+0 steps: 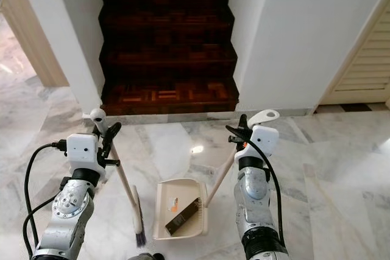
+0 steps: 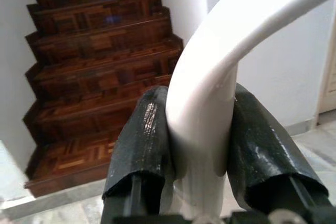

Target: Sweep floor

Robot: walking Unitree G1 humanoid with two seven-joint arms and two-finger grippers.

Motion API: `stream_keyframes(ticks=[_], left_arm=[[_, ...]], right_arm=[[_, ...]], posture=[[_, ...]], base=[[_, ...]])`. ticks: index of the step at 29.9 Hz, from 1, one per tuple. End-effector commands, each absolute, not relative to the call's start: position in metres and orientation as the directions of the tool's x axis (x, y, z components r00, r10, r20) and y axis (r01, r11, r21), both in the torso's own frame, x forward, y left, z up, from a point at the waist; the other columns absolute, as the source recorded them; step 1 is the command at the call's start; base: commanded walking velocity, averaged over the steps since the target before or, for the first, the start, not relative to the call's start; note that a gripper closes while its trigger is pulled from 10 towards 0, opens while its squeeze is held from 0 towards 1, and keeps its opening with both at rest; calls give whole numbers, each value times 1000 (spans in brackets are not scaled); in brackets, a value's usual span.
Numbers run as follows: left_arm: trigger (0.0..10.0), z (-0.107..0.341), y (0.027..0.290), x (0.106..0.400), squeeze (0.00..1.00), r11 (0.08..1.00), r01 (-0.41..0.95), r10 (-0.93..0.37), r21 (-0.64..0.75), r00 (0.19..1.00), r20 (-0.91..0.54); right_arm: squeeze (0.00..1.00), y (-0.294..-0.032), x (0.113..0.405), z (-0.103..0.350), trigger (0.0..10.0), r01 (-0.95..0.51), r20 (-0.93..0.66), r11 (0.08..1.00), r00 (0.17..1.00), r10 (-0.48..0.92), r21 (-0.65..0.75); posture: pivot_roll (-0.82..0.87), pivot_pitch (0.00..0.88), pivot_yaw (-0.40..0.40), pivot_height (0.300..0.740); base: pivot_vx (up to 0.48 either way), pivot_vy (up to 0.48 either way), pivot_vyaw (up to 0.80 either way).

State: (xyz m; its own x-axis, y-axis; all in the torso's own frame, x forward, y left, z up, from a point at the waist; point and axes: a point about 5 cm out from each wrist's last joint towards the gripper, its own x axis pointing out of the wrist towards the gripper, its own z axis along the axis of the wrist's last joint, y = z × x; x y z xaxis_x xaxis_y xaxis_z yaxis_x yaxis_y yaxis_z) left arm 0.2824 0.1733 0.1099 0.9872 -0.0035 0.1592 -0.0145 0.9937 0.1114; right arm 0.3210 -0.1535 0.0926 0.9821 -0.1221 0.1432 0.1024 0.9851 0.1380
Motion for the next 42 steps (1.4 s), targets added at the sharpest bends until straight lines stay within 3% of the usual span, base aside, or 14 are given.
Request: stream_keyframes(ticks=[1,30,42], left_arm=[[10000,118,170,283,0,993,-7,-16,118,981,192],[10000,118,170,282,0,994,-15,-6,112,983,183],[10000,118,171,282,0,994,-16,-5,111,983,182]], right_arm=[[0,-156,323,101,10000,108,175,982,975,-134,154],[0,-152,324,100,10000,71,151,982,984,-98,176],[0,-149,325,100,10000,52,151,983,985,-80,177]], posture=[[132,34,-10,740],[137,71,-18,740],[140,67,-19,740]], base=[[0,307,0],[0,324,0],[0,350,-272]])
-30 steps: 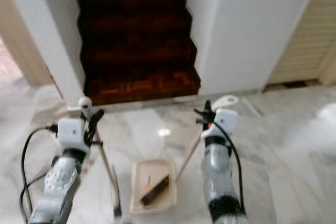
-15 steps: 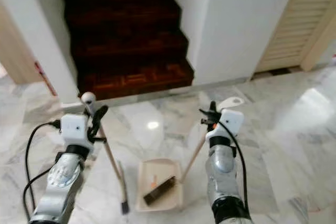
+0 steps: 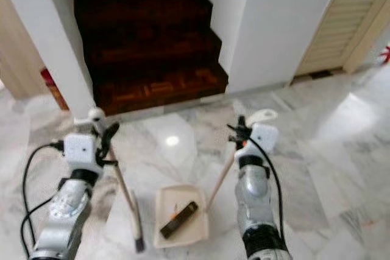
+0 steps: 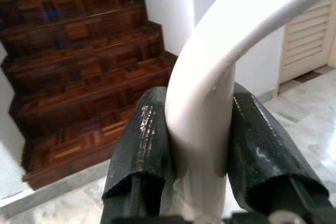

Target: Sweep floor

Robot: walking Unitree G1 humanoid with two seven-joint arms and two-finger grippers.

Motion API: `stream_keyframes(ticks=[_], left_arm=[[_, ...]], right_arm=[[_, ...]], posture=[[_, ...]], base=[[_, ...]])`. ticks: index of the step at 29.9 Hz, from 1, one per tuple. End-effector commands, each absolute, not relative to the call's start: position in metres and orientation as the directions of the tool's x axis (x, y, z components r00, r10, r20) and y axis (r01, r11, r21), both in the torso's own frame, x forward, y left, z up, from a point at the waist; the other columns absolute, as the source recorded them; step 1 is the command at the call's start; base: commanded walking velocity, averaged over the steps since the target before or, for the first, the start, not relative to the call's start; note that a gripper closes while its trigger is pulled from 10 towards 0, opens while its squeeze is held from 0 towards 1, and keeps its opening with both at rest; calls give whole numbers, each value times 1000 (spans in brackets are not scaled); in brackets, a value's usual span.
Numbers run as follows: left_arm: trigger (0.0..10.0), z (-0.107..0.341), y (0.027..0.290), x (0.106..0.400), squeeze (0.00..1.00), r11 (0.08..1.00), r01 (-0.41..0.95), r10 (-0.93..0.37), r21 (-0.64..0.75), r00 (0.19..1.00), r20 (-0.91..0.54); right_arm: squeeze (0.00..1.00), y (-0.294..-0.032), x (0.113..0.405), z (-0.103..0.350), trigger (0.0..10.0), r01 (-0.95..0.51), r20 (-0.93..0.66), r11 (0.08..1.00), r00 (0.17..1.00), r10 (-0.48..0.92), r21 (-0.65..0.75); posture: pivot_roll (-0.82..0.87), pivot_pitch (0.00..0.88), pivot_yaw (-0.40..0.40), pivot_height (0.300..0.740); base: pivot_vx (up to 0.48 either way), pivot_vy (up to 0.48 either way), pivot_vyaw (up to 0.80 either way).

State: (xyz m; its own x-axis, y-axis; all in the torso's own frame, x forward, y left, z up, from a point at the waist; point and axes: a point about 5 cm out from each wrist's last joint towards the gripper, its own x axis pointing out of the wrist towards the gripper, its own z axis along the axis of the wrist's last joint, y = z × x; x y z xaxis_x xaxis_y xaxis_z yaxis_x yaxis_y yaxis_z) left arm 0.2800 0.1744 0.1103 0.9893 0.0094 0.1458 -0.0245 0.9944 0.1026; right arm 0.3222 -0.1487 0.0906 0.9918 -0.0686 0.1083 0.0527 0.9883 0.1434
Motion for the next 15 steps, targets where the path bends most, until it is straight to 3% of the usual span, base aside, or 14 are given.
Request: stream_keyframes(ticks=[1,15], left_arm=[[10000,118,171,282,0,994,-16,-5,112,983,182],[10000,119,172,282,0,993,-11,-11,118,983,182]], right_arm=[[0,-149,325,100,10000,50,150,983,986,-77,179],[0,-145,324,100,10000,34,151,982,987,-62,183]], posture=[[140,67,-18,740],[144,46,-11,740]], base=[[0,345,0],[0,348,0]])
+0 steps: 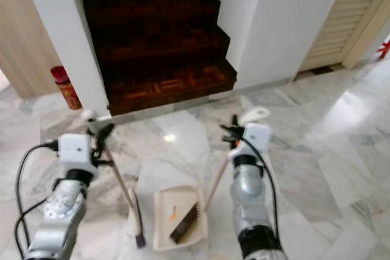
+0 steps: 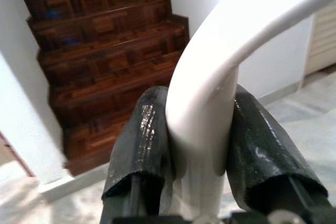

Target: Sweep floor

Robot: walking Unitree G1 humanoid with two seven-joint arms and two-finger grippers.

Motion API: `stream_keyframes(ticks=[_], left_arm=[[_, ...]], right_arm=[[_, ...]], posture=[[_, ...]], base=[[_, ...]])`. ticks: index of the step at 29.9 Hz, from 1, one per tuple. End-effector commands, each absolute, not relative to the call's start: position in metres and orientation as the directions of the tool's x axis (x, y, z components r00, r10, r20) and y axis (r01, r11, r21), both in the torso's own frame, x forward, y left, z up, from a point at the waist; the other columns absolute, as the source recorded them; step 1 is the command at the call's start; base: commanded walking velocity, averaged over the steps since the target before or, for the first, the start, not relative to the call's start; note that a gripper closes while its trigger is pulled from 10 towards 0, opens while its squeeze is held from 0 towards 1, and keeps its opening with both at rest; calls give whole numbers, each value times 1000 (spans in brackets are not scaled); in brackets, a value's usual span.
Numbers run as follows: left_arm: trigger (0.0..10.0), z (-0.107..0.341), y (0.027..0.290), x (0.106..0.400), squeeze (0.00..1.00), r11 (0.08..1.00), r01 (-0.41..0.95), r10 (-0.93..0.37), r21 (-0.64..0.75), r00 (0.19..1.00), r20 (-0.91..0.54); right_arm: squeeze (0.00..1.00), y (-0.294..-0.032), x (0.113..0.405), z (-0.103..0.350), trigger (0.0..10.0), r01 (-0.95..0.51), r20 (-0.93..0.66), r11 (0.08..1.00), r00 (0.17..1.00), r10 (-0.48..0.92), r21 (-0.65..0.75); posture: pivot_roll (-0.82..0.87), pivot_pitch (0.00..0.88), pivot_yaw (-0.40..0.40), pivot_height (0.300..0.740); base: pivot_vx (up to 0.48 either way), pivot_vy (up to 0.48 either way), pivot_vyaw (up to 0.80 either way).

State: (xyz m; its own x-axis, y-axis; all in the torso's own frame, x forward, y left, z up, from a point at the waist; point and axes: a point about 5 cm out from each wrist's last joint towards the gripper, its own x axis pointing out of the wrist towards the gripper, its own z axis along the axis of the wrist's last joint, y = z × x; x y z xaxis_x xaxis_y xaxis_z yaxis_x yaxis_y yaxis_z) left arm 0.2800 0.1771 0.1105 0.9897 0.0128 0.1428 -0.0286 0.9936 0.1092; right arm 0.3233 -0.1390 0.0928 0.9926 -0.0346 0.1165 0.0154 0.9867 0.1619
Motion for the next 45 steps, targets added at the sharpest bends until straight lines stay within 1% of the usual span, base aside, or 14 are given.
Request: stream_keyframes(ticks=[1,45], left_arm=[[10000,119,172,282,0,993,-11,-11,117,983,182],[10000,119,173,281,0,993,-13,-9,121,984,178]], right_arm=[[0,-145,324,99,10000,34,150,982,987,-63,185],[0,-144,324,100,10000,24,152,983,987,-52,180]], posture=[[144,43,-11,740],[150,59,-13,740]], base=[[0,349,0],[0,349,0]])
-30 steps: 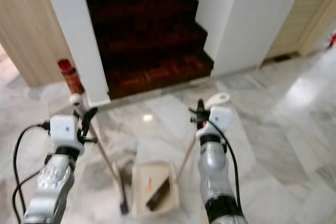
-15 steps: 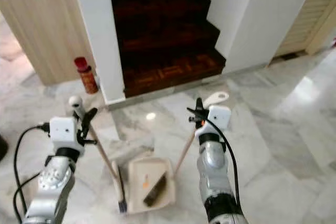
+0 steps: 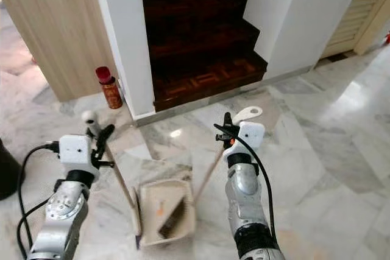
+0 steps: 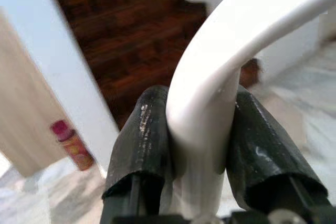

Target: Sweep floor

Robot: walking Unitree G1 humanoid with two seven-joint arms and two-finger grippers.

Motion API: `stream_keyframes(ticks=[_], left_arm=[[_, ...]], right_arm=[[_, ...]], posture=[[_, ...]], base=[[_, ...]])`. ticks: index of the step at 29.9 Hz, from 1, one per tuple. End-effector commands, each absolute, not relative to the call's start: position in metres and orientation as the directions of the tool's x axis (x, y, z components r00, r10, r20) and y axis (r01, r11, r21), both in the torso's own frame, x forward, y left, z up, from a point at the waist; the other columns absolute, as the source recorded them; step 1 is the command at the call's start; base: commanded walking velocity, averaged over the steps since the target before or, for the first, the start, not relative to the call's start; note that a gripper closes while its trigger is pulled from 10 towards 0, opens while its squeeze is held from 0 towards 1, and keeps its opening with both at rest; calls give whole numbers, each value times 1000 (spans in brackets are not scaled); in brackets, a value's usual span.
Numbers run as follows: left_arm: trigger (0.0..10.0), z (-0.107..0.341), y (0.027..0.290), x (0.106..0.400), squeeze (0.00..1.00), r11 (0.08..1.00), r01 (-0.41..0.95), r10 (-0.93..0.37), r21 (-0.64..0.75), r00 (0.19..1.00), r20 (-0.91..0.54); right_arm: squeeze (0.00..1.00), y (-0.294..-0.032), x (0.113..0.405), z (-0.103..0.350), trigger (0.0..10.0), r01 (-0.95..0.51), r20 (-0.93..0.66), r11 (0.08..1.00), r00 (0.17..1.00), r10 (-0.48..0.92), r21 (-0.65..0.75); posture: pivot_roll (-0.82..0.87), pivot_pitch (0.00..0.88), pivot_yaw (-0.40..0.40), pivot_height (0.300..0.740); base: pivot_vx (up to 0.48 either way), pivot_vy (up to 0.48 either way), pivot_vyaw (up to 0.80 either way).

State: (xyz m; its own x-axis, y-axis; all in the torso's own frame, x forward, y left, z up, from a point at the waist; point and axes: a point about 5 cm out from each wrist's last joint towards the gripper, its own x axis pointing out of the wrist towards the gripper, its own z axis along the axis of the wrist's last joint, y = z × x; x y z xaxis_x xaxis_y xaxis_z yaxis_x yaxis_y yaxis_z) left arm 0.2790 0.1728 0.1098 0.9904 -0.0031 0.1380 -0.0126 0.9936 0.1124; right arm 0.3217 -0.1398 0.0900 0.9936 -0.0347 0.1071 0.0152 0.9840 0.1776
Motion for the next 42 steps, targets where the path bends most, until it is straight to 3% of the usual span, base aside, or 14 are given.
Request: stream_keyframes(ticks=[1,42], left_arm=[[10000,120,173,281,0,993,-13,-9,121,984,178],[10000,120,174,280,0,992,-19,-2,121,985,172]], right_arm=[[0,-144,325,100,10000,25,152,984,987,-52,178],[0,-141,326,102,10000,9,154,989,988,-32,145]], posture=[[151,60,-13,740],[158,86,-12,740]], base=[[0,349,0],[0,348,45]])
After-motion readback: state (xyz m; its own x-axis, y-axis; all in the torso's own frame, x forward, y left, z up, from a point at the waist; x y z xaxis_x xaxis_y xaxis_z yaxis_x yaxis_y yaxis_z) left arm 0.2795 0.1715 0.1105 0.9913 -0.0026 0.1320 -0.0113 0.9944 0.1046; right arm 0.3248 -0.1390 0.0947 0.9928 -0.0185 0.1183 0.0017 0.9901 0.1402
